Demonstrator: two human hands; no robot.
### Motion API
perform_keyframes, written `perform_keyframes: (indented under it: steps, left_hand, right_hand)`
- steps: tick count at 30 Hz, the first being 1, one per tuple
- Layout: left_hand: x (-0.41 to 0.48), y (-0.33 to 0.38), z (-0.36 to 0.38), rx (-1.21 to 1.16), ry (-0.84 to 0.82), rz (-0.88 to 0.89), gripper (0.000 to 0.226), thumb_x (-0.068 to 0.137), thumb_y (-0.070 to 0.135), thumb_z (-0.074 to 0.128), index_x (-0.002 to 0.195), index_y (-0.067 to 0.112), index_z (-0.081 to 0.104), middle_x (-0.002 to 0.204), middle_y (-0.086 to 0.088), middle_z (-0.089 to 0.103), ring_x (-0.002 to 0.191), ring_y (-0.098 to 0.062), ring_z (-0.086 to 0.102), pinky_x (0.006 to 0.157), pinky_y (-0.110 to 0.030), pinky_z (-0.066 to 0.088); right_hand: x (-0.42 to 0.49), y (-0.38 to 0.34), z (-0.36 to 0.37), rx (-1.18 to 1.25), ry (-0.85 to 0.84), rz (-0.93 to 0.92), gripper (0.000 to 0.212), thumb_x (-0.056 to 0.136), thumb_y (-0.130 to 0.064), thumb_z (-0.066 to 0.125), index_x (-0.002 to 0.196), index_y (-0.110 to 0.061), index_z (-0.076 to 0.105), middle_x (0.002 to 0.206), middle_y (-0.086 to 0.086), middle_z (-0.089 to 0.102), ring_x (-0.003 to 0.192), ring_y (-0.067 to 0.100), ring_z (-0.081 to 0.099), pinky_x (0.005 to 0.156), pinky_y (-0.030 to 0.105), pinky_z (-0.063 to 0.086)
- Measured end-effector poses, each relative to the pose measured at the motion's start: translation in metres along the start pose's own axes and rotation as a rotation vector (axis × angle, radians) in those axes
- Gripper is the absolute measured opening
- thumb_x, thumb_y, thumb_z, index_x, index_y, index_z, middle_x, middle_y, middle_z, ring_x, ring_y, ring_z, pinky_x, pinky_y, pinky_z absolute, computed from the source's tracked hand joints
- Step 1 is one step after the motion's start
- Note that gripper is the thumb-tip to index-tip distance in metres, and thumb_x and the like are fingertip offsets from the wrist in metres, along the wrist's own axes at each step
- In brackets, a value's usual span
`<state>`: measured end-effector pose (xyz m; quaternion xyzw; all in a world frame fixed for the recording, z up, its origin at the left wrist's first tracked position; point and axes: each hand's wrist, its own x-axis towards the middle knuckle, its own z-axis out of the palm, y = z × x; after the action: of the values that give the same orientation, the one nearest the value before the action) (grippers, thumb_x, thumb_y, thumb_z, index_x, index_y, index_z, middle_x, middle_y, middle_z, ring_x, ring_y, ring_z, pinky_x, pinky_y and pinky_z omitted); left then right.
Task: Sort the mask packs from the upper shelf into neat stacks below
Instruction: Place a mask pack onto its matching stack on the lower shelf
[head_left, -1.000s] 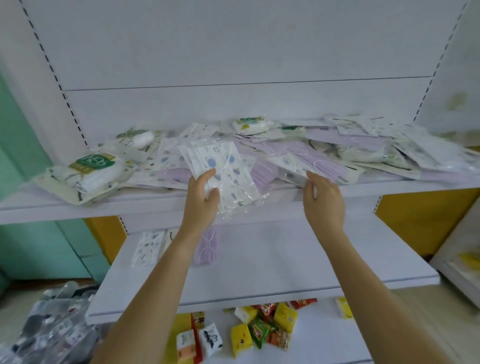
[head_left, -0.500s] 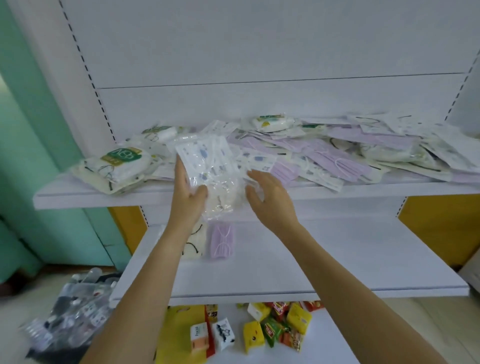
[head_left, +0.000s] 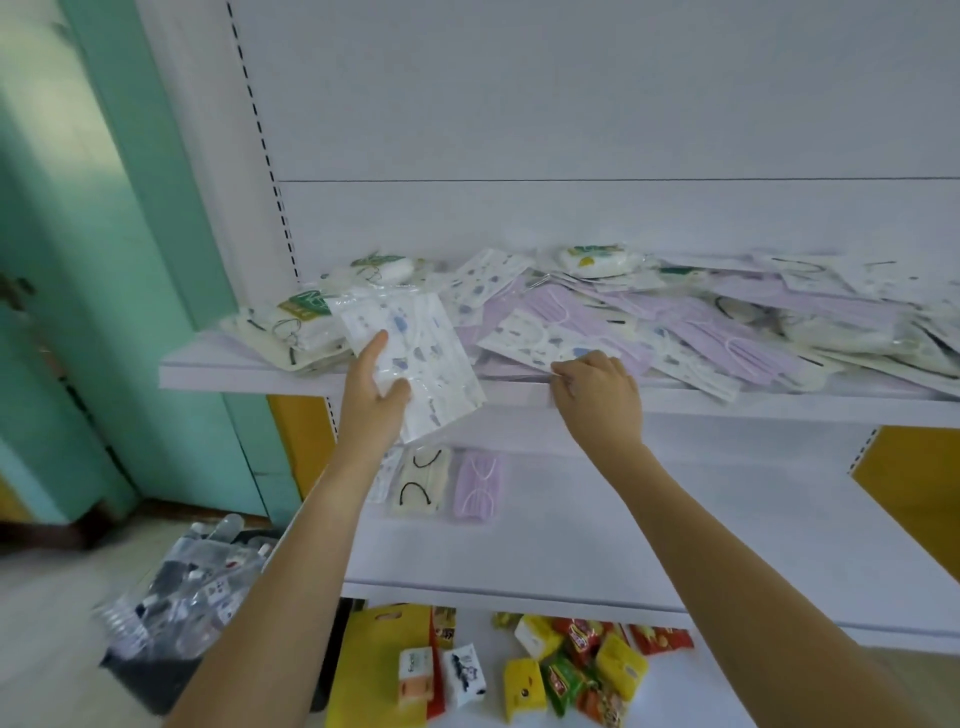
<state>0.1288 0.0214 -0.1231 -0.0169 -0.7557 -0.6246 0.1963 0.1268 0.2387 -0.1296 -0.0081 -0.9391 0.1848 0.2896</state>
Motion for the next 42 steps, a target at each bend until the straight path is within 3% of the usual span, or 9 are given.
perform_keyframes:
  steps: [4, 9, 13, 15, 19, 25, 30, 36, 42]
  left_hand:
    - [-0.004, 0.001, 0.007, -0.029, -0.031, -0.001, 0.057, 0.091, 0.000, 0.048, 0.143, 0.022, 0.036, 0.140, 0.005, 0.036, 0.118, -0.004, 0.039, 0.075, -0.003, 0.037]
    - [-0.012, 0.013, 0.021, -0.118, -0.130, 0.001, 0.047, 0.096, 0.033, 0.050, 0.141, 0.029, 0.037, 0.139, 0.016, 0.036, 0.119, 0.005, 0.035, 0.088, -0.011, 0.032]
    - [-0.012, 0.005, 0.022, -0.138, -0.101, 0.071, 0.040, 0.092, 0.009, 0.053, 0.130, 0.021, 0.047, 0.125, 0.005, 0.057, 0.114, -0.006, 0.054, 0.089, -0.018, 0.047]
    - [-0.010, 0.002, 0.013, -0.125, -0.047, 0.081, 0.046, 0.091, -0.001, 0.047, 0.133, 0.015, 0.045, 0.126, 0.001, 0.056, 0.117, -0.012, 0.053, 0.097, -0.027, 0.046]
    - [0.000, 0.012, -0.006, -0.072, -0.008, 0.138, 0.070, 0.091, -0.004, 0.047, 0.148, 0.025, 0.019, 0.153, 0.006, 0.026, 0.137, -0.003, 0.026, 0.109, -0.017, 0.024]
    - [0.042, 0.027, -0.025, -0.007, 0.068, 0.205, 0.079, 0.091, -0.008, 0.042, 0.150, 0.028, 0.005, 0.158, 0.012, 0.006, 0.137, 0.004, 0.009, 0.096, 0.003, 0.018]
    - [0.085, 0.023, -0.033, 0.015, 0.144, 0.145, 0.055, 0.092, 0.000, 0.044, 0.140, 0.024, 0.036, 0.145, 0.007, 0.037, 0.135, -0.010, 0.033, 0.110, -0.025, 0.028]
    - [0.115, 0.020, -0.034, 0.063, 0.099, 0.129, 0.053, 0.093, 0.000, 0.042, 0.140, 0.024, 0.037, 0.147, 0.007, 0.034, 0.136, -0.009, 0.030, 0.107, -0.020, 0.024]
    - [0.137, 0.018, -0.035, 0.162, 0.044, 0.132, 0.054, 0.094, -0.001, 0.040, 0.142, 0.022, 0.034, 0.148, 0.004, 0.031, 0.133, -0.007, 0.030, 0.085, 0.003, 0.026]
  right_hand:
    - [0.003, -0.003, -0.001, 0.316, -0.002, 0.112, 0.028, 0.096, -0.022, 0.046, 0.105, -0.008, 0.068, 0.091, 0.005, 0.054, 0.079, 0.019, 0.050, 0.065, 0.026, 0.035]
    - [-0.012, -0.044, -0.006, 0.569, -0.131, 0.006, 0.027, 0.094, -0.027, 0.052, 0.110, -0.011, 0.068, 0.100, -0.003, 0.060, 0.083, 0.013, 0.052, 0.069, 0.016, 0.032]
    - [-0.027, -0.074, 0.009, 0.621, -0.285, -0.301, 0.034, 0.089, -0.027, 0.046, 0.093, -0.007, 0.073, 0.101, 0.008, 0.069, 0.094, 0.018, 0.060, 0.084, 0.027, 0.044]
    - [-0.026, -0.077, 0.005, 0.655, -0.343, -0.228, 0.027, 0.093, -0.021, 0.049, 0.109, -0.013, 0.069, 0.122, 0.002, 0.063, 0.116, 0.012, 0.053, 0.095, 0.014, 0.035]
    - [-0.006, -0.074, 0.001, 0.732, -0.247, -0.111, 0.026, 0.095, -0.016, 0.049, 0.117, -0.014, 0.062, 0.122, -0.003, 0.059, 0.112, 0.008, 0.052, 0.081, -0.001, 0.033]
    - [0.058, -0.071, 0.017, 0.430, -0.250, -0.046, 0.038, 0.094, -0.017, 0.048, 0.131, -0.012, 0.050, 0.137, 0.008, 0.047, 0.126, 0.022, 0.043, 0.100, 0.027, 0.031]
    - [0.111, -0.070, 0.036, 0.143, -0.300, -0.134, 0.048, 0.094, -0.022, 0.049, 0.139, -0.011, 0.039, 0.146, 0.007, 0.036, 0.132, 0.026, 0.032, 0.105, 0.034, 0.028]
    - [0.155, -0.077, 0.065, -0.121, -0.478, -0.144, 0.072, 0.089, -0.048, 0.050, 0.148, -0.019, 0.020, 0.155, 0.007, 0.020, 0.141, 0.029, 0.017, 0.112, 0.041, 0.018]
    - [0.155, -0.083, 0.077, -0.174, -0.404, -0.143, 0.037, 0.094, -0.033, 0.039, 0.127, -0.024, 0.055, 0.126, 0.009, 0.049, 0.116, 0.031, 0.046, 0.093, 0.035, 0.035]
